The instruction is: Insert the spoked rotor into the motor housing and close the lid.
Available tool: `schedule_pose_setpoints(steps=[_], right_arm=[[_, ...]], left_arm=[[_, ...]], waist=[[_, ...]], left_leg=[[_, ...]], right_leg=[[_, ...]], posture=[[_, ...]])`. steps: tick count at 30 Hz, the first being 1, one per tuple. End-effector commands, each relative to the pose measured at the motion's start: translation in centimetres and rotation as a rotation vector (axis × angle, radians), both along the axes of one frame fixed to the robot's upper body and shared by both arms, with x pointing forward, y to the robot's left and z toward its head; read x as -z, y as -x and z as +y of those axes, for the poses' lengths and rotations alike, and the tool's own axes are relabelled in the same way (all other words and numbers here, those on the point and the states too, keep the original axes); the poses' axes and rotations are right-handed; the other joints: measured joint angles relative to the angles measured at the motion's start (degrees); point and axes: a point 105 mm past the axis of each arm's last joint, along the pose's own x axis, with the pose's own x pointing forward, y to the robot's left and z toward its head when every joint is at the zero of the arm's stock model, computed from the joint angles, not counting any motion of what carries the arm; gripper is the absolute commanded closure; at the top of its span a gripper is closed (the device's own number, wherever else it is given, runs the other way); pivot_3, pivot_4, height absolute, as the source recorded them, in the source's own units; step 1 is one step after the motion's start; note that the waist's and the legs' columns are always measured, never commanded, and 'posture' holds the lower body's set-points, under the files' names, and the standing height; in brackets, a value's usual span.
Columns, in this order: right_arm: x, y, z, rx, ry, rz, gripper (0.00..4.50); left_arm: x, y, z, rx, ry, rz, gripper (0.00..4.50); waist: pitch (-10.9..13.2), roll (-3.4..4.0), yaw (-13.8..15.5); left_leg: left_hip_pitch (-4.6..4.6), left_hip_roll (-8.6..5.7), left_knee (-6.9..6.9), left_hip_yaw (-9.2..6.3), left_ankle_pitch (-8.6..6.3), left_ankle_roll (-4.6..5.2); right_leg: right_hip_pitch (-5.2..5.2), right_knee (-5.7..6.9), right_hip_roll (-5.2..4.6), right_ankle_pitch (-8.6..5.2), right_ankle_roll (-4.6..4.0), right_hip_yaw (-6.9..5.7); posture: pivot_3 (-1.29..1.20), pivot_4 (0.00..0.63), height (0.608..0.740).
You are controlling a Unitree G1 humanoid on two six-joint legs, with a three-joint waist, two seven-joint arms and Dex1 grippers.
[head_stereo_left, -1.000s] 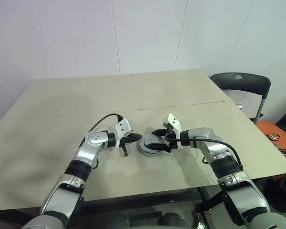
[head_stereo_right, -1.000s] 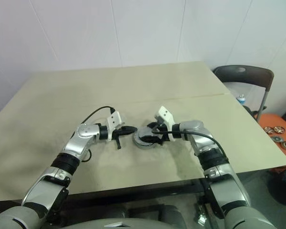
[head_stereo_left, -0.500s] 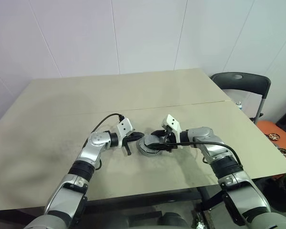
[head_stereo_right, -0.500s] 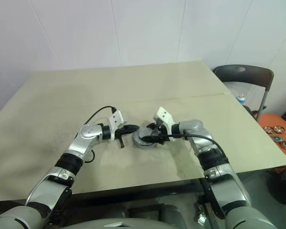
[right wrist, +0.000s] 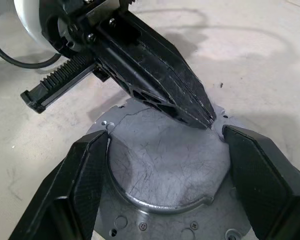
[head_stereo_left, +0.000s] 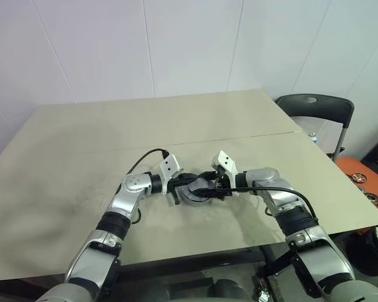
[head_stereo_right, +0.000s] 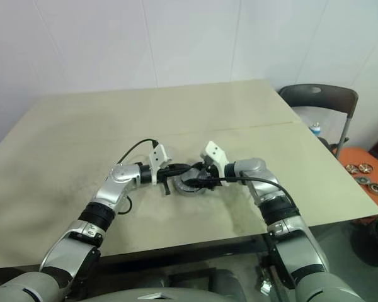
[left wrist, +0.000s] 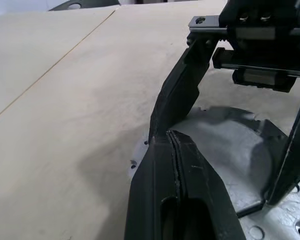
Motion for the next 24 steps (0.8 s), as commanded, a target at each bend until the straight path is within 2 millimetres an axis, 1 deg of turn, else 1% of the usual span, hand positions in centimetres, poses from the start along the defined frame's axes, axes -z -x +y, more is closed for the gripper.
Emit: schedule_pose_setpoints(steps=[1,4,7,10,12,13,15,18,21,24], right_arm=[[2.2,1.4,0.8,-0.051,0.068,0.048,1.25],[3.4,1.4,0.4,-0.052,0.146,0.026,1.25],[3.6,1.8,0.7,-0.082,0.155,0.024,1.25],[3.8,2.3,0.7,-0.116,0.184,0.020,1.25],[4.2,2.2,0.5,-0.121,0.221,-0.005,1.25],[4.2,1.8,0.5,-0.102,0.233,-0.024,1.25],[3.8,1.4,0.9,-0.080,0.200,-0.030,1.25],[3.4,2.3,1.5,-0.127,0.162,-0.001,1.25],[4.0,2.3,1.3,-0.114,0.184,0.004,1.25],[5.0,2.7,0.8,-0.124,0.220,0.026,1.25]], left_arm=[[-1.2,-0.4,-0.1,0.005,0.006,-0.039,4.50],[-1.0,-0.4,0.2,0.003,-0.001,-0.033,4.50],[-0.7,-0.2,0.4,0.012,-0.013,-0.018,4.50],[-0.2,0.4,0.4,0.046,-0.027,0.018,4.50],[0.0,0.7,0.4,0.062,-0.036,0.035,4.50],[0.1,0.8,0.4,0.062,-0.038,0.037,4.50],[0.1,0.7,0.5,0.058,-0.039,0.036,4.50],[0.2,0.6,0.6,0.050,-0.048,0.037,4.50],[0.3,0.6,0.7,0.045,-0.053,0.036,4.50],[0.3,0.6,0.8,0.043,-0.055,0.036,4.50]], waist=[[0.00,0.00,-0.01],[-0.01,0.01,-0.09],[-0.02,0.02,-0.14],[-0.03,0.03,-0.13],[-0.03,0.03,-0.12],[-0.03,0.03,-0.12],[-0.03,0.03,-0.13],[-0.03,0.02,-0.13],[-0.03,0.02,-0.13],[-0.03,0.01,-0.14]], left_leg=[[0.00,0.02,0.00,0.00,0.00,0.00],[0.02,0.03,-0.03,0.00,0.00,0.00],[0.10,0.05,-0.03,0.02,0.00,-0.01],[0.25,0.06,-0.03,0.02,0.00,-0.01],[0.38,0.07,-0.09,0.04,0.00,-0.01],[0.45,0.07,-0.13,0.04,0.00,-0.01],[0.57,0.07,-0.18,0.06,0.00,-0.01],[0.80,0.09,-0.19,0.07,0.00,-0.01],[0.82,0.11,-0.22,0.05,0.00,-0.01],[0.83,0.11,-0.26,0.06,0.00,-0.01]], right_leg=[[0.00,0.00,0.02,0.00,0.00,0.00],[0.00,0.00,0.04,0.00,0.00,0.01],[0.05,0.00,0.07,0.00,0.00,0.04],[0.17,0.02,0.11,0.00,-0.01,0.04],[0.27,0.01,0.13,0.00,-0.01,0.04],[0.32,-0.01,0.13,-0.01,-0.01,0.04],[0.39,-0.02,0.14,-0.01,-0.01,0.05],[0.58,-0.02,0.18,-0.01,-0.01,0.09],[0.60,-0.03,0.21,-0.02,0.00,0.09],[0.60,-0.06,0.22,-0.02,0.00,0.09]], posture=[[0.00,0.000,0.740],[0.00,0.000,0.740],[0.00,0.000,0.740],[0.00,0.000,0.740],[0.00,0.000,0.740],[0.00,0.000,0.740],[0.00,0.000,0.740],[0.00,0.000,0.740],[0.00,0.000,0.740],[0.00,0.000,0.740]])
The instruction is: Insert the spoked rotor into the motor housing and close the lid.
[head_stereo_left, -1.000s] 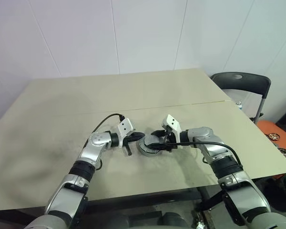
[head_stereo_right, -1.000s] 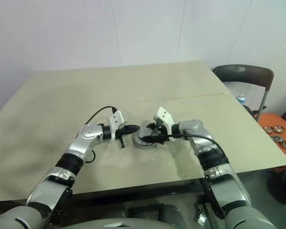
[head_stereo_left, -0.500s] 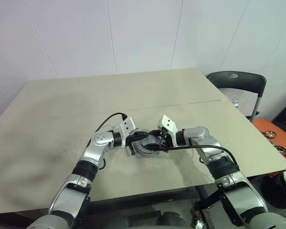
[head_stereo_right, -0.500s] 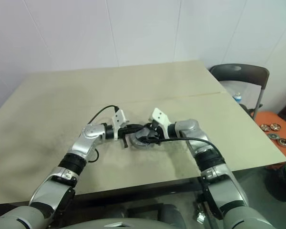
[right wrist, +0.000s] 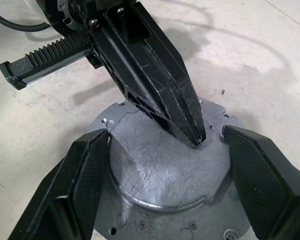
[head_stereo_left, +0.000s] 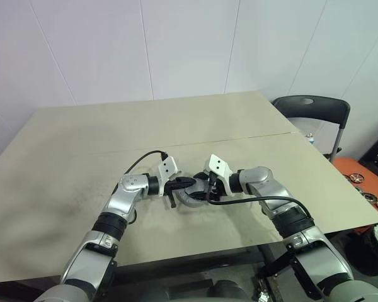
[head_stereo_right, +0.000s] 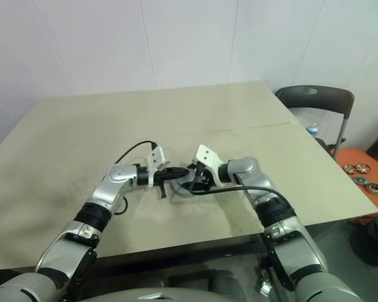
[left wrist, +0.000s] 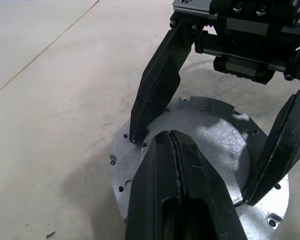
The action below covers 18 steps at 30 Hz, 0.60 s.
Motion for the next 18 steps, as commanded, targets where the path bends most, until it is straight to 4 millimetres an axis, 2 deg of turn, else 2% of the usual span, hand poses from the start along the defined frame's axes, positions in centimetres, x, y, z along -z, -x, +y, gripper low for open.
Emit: schedule_pose_setpoints(steps=[1,4,6,10,18], right_arm=[[4.8,2.7,-0.3,-0.046,0.129,0.154,1.25],[5.0,2.9,-0.5,-0.049,0.132,0.160,1.25],[4.6,2.7,-0.3,-0.046,0.115,0.157,1.25],[4.5,2.6,-0.3,-0.045,0.115,0.154,1.25],[4.1,2.2,-0.2,-0.030,0.090,0.140,1.25]], left_arm=[[-0.2,-0.1,0.2,0.000,-0.016,-0.011,4.50],[0.3,0.2,0.3,0.011,-0.034,0.016,4.50],[2.2,1.2,0.7,0.050,-0.118,0.096,4.50],[4.1,2.4,1.4,0.071,-0.199,0.170,4.50],[4.7,2.5,2.0,0.040,-0.221,0.184,4.50]], waist=[[-0.01,-0.01,0.01],[-0.03,-0.01,0.05],[-0.07,-0.05,0.02],[-0.41,0.07,0.04],[-0.81,0.19,0.35]], left_leg=[[0.00,0.00,0.00,0.01,0.00,0.00],[0.04,0.00,0.01,0.00,0.00,0.00],[0.04,0.00,0.00,0.00,0.00,0.00],[0.06,-0.01,-0.03,0.00,0.00,0.00],[0.25,-0.01,-0.07,-0.04,-0.02,0.01]], right_leg=[[0.00,0.00,0.00,0.00,0.00,0.01],[0.04,0.01,-0.01,0.00,0.00,0.01],[0.05,0.00,0.00,0.00,0.00,0.00],[0.08,-0.05,0.03,-0.02,0.02,0.00],[0.29,-0.10,0.01,-0.11,0.07,-0.02]], posture=[[0.00,0.000,0.740],[0.00,0.000,0.740],[0.00,0.000,0.740],[0.00,0.000,0.740],[0.00,0.000,0.740]])
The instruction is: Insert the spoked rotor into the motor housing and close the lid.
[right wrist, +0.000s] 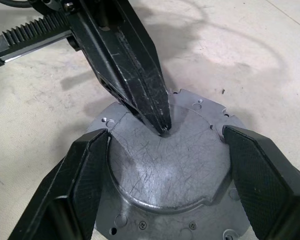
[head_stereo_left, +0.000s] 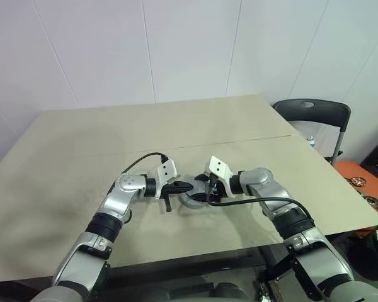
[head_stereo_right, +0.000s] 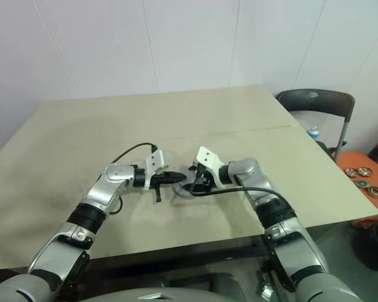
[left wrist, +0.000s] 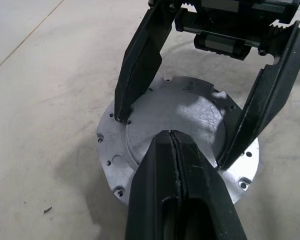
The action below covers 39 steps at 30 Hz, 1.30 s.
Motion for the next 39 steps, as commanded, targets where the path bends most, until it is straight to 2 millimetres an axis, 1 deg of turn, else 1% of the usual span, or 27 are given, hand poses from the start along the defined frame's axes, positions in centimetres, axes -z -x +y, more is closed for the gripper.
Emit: schedule_pose_setpoints(steps=[1,2,4,6,12,16,19,23,24,26,28,30,32,34,36,39], right_arm=[[3.3,1.9,0.2,-0.030,0.062,0.124,1.25],[3.1,1.8,0.2,-0.025,0.054,0.125,1.25],[2.7,1.8,0.3,-0.029,0.032,0.128,0.49],[2.2,1.8,0.5,-0.034,0.003,0.139,0.01],[1.5,2.1,0.6,-0.052,-0.044,0.154,0.01],[-0.6,1.3,0.6,-0.024,-0.173,0.181,0.01],[-1.8,0.4,-1.0,0.041,-0.243,0.210,0.01],[-2.6,-1.5,-3.7,0.215,-0.311,0.278,0.01],[-2.6,-1.8,-4.1,0.257,-0.320,0.313,0.01],[-1.6,-1.8,-5.4,0.344,-0.299,0.406,0.01],[-0.3,-1.4,-6.5,0.416,-0.245,0.488,0.01],[1.0,-0.4,-7.1,0.456,-0.183,0.575,0.01],[1.5,0.9,-6.6,0.444,-0.162,0.661,0.01],[1.4,2.0,-5.5,0.416,-0.179,0.734,0.01],[0.6,2.6,-3.3,0.383,-0.257,0.812,0.01],[-0.5,2.3,0.5,0.370,-0.363,0.891,0.01]], left_arm=[[4.0,1.3,1.4,-0.022,-0.133,0.125,4.50],[4.0,1.3,1.4,-0.023,-0.133,0.124,4.50],[4.0,1.3,1.3,-0.025,-0.132,0.121,4.50],[4.0,1.3,1.2,-0.030,-0.125,0.118,4.50],[3.8,1.2,1.1,-0.037,-0.111,0.109,4.50],[3.7,1.1,1.1,-0.037,-0.109,0.110,4.50],[3.8,1.2,1.1,-0.033,-0.110,0.113,4.50],[3.8,1.2,0.9,-0.030,-0.108,0.114,4.50],[3.8,1.2,0.9,-0.028,-0.107,0.113,4.50],[3.7,1.2,0.8,-0.027,-0.105,0.110,4.50],[3.7,1.1,0.8,-0.027,-0.103,0.107,4.50],[3.6,1.1,0.8,-0.027,-0.102,0.105,4.50],[3.6,1.1,0.8,-0.026,-0.101,0.104,4.50],[3.7,1.1,0.8,-0.026,-0.102,0.104,4.50],[3.7,1.1,0.7,-0.024,-0.101,0.102,4.50],[3.5,1.0,0.5,-0.018,-0.098,0.094,4.50]], waist=[[0.00,0.00,0.00],[-0.01,0.00,-0.01],[-0.01,-0.01,0.02],[-0.01,0.02,-0.01],[0.00,0.02,0.11],[0.04,0.02,0.16],[0.08,0.03,0.17],[0.14,0.07,0.19],[0.16,0.07,0.20],[0.16,0.08,0.21],[0.17,0.09,0.23],[0.20,0.20,0.23],[0.18,0.21,0.33],[0.16,0.16,0.33],[0.15,0.14,0.28],[0.13,0.11,-0.08]], left_leg=[[0.02,0.00,0.00,0.00,0.00,0.00],[0.03,0.00,-0.01,0.00,0.00,0.00],[0.03,0.00,-0.01,-0.01,0.00,0.00],[0.02,0.00,-0.01,-0.03,0.00,0.00],[0.01,0.00,-0.02,-0.05,0.00,0.00],[-0.10,-0.02,-0.03,-0.05,-0.01,0.00],[-0.20,-0.03,-0.03,-0.05,-0.01,0.01],[-0.24,-0.04,-0.05,-0.05,-0.02,0.01],[-0.24,-0.04,-0.03,-0.05,-0.01,0.01],[-0.24,-0.04,-0.02,-0.05,-0.01,0.01],[-0.24,-0.03,-0.03,-0.05,-0.01,0.01],[-0.27,-0.03,-0.04,-0.05,-0.01,0.01],[-0.26,-0.05,-0.03,-0.04,-0.01,0.01],[-0.27,-0.05,-0.03,-0.08,-0.02,0.01],[-0.27,-0.05,-0.04,-0.08,-0.02,0.02],[-0.23,-0.02,-0.04,-0.07,-0.02,0.02]], right_leg=[[0.01,0.00,0.00,-0.11,0.17,0.00],[0.02,0.00,0.00,-0.12,0.18,0.00],[0.03,0.01,-0.03,-0.12,0.18,0.00],[0.02,0.01,-0.03,-0.11,0.17,0.01],[0.01,0.02,-0.04,-0.15,0.18,0.01],[-0.10,0.01,-0.08,-0.11,0.09,0.01],[-0.19,0.00,-0.09,-0.06,0.00,0.01],[-0.22,-0.02,-0.11,-0.06,-0.01,0.01],[-0.21,-0.01,-0.13,-0.06,-0.01,0.01],[-0.21,0.00,-0.13,-0.06,-0.02,0.01],[-0.22,0.00,-0.14,-0.07,-0.02,0.01],[-0.25,0.00,-0.14,-0.08,-0.03,0.01],[-0.22,-0.01,-0.17,-0.08,-0.01,0.01],[-0.22,-0.01,-0.16,-0.17,0.13,-0.03],[-0.22,-0.02,-0.16,-0.23,0.23,-0.03],[-0.22,0.01,-0.13,-0.22,0.23,0.00]], posture=[[0.00,0.000,0.740],[0.00,0.000,0.740],[0.00,0.000,0.740],[0.00,0.000,0.740],[0.00,0.000,0.740],[0.00,0.000,0.740],[0.00,0.000,0.740],[0.00,0.000,0.740],[0.00,0.000,0.740],[0.00,0.000,0.740],[0.00,0.000,0.740],[0.00,0.000,0.740],[0.00,0.000,0.740],[0.00,0.000,0.740],[0.00,0.000,0.740],[0.00,0.000,0.740]])
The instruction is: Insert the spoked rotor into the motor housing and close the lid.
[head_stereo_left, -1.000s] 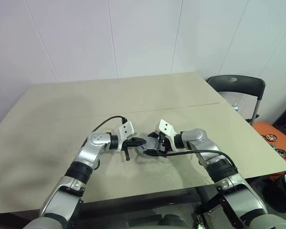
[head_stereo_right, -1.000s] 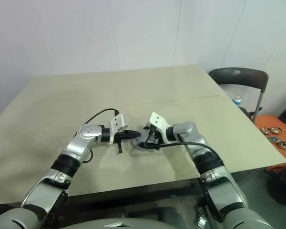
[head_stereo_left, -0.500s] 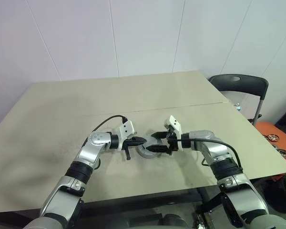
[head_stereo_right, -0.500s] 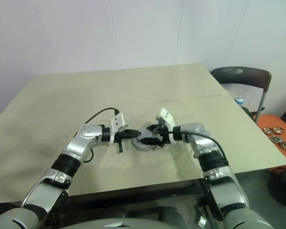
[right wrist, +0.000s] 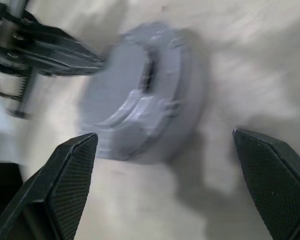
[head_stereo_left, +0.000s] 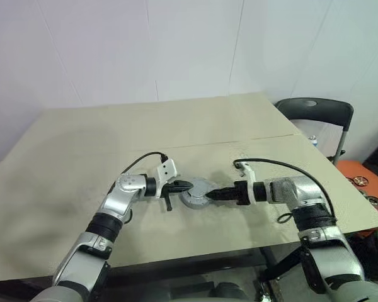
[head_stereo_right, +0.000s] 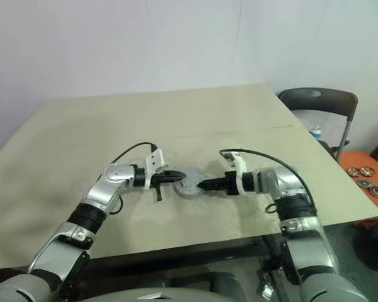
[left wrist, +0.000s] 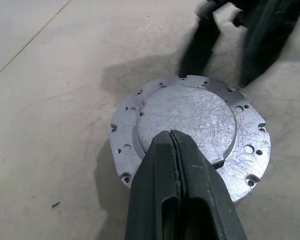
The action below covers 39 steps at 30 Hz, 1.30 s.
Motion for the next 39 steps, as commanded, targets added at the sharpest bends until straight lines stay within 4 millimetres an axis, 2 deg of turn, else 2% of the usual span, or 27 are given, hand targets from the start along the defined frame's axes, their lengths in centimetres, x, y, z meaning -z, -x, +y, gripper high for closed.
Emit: schedule_pose_setpoints(steps=[1,4,5,7,12,14,16,21,25,27,28,33,36,39], right_arm=[[-1.0,0.7,5.4,-0.029,-0.155,0.104,0.01],[-2.1,-1.2,8.7,0.061,-0.253,0.109,0.01],[-2.3,-1.7,9.1,0.092,-0.276,0.107,0.18],[-2.6,-1.9,9.3,0.107,-0.295,0.101,0.59],[-2.6,-2.0,8.1,0.127,-0.296,0.100,2.12],[-2.5,-2.1,7.8,0.138,-0.297,0.103,2.35],[-2.5,-2.1,7.7,0.140,-0.298,0.104,2.48],[-1.8,-1.5,7.9,0.105,-0.248,0.097,2.53],[-1.8,-1.9,7.9,0.128,-0.266,0.089,2.57],[-2.2,-1.7,8.0,0.106,-0.284,0.076,3.07],[-2.4,-1.6,8.2,0.096,-0.290,0.073,3.16],[-2.1,-1.6,8.4,0.075,-0.258,0.051,3.16],[-2.8,-1.5,8.6,0.063,-0.319,0.060,3.16],[-4.2,-2.8,7.9,0.151,-0.449,0.055,3.16]], left_arm=[[3.5,1.3,0.4,0.005,-0.100,0.109,4.50],[3.2,0.7,0.6,-0.004,-0.109,0.087,4.50],[3.0,0.6,0.6,-0.007,-0.109,0.080,4.50],[2.9,0.5,0.7,-0.006,-0.109,0.073,4.50],[3.2,0.7,1.0,-0.010,-0.116,0.076,4.50],[3.2,0.7,0.9,-0.006,-0.114,0.071,4.50],[2.9,0.4,0.7,-0.011,-0.104,0.050,4.50],[0.6,-1.8,0.3,-0.096,-0.029,-0.072,4.50],[-0.6,-3.4,0.9,-0.180,0.000,-0.142,4.50],[-0.7,-3.5,1.1,-0.184,-0.001,-0.149,4.50],[-0.6,-3.5,1.3,-0.187,-0.002,-0.150,4.50],[-0.9,-3.7,1.5,-0.210,0.019,-0.160,4.50],[-2.5,-4.6,1.8,-0.297,0.128,-0.161,4.50],[-4.6,-5.9,3.1,-0.434,0.292,-0.124,4.50]], waist=[[-0.02,-0.03,-0.21],[-0.04,-0.25,-2.79],[-0.03,-0.26,-3.49],[0.03,-0.17,-4.86],[0.07,0.09,-5.07],[0.09,0.24,-4.85],[0.09,0.28,-4.72],[0.15,0.34,-4.49],[0.18,0.32,-4.73],[0.21,0.34,-4.74],[0.21,0.34,-4.73],[0.21,0.34,-4.72],[0.22,0.34,-4.71],[0.32,0.29,-4.61]], left_leg=[[0.02,0.01,0.00,0.01,0.00,0.00],[0.06,0.09,-0.05,-0.08,-0.01,-0.02],[0.03,0.09,-0.12,-0.14,-0.02,-0.04],[0.06,0.09,-0.17,-0.35,-0.02,-0.04],[-0.04,0.06,-0.15,-0.81,0.03,-0.05],[-0.02,0.03,-0.19,-0.84,0.02,-0.05],[-0.02,-0.04,-0.19,-0.84,0.02,-0.06],[-0.02,-0.10,-0.16,-0.84,0.02,-0.06],[-0.07,-0.12,-0.17,-0.86,0.02,-0.06],[-0.16,-0.12,-0.21,-0.87,0.02,-0.06],[-0.24,-0.11,-0.24,-0.87,0.02,-0.06],[-0.26,-0.12,-0.31,-0.88,-0.03,-0.14],[-0.25,-0.11,-0.31,-0.88,-0.04,-0.16],[-0.50,-0.11,-0.24,-0.90,-0.03,-0.16]], right_leg=[[-0.01,0.06,0.01,0.00,-0.01,0.02],[-0.02,0.13,0.26,0.00,0.00,0.13],[0.00,0.17,0.34,0.01,0.00,0.23],[-0.04,0.23,0.53,0.02,-0.01,0.34],[-0.57,0.35,0.70,0.16,-0.25,0.25],[-0.55,0.34,0.69,0.22,-0.41,0.26],[-0.51,0.32,0.63,0.21,-0.40,0.26],[-0.44,0.25,0.58,0.08,-0.18,0.23],[-0.49,0.22,0.56,0.08,-0.18,0.23],[-0.62,0.22,0.57,0.08,-0.19,0.25],[-0.71,0.23,0.58,0.21,-0.40,0.24],[-0.75,0.21,0.57,0.22,-0.41,0.25],[-0.76,0.20,0.58,0.21,-0.41,0.25],[-0.93,0.23,0.57,0.22,-0.41,0.22]], posture=[[0.00,0.000,0.740],[0.00,0.000,0.740],[0.00,0.000,0.740],[0.00,0.000,0.740],[0.00,0.000,0.740],[0.00,0.000,0.740],[0.00,0.000,0.740],[0.00,0.000,0.740],[0.00,0.000,0.740],[0.00,0.000,0.740],[0.00,0.000,0.740],[0.00,0.000,0.740],[0.00,0.000,0.740],[0.00,0.000,0.740]])
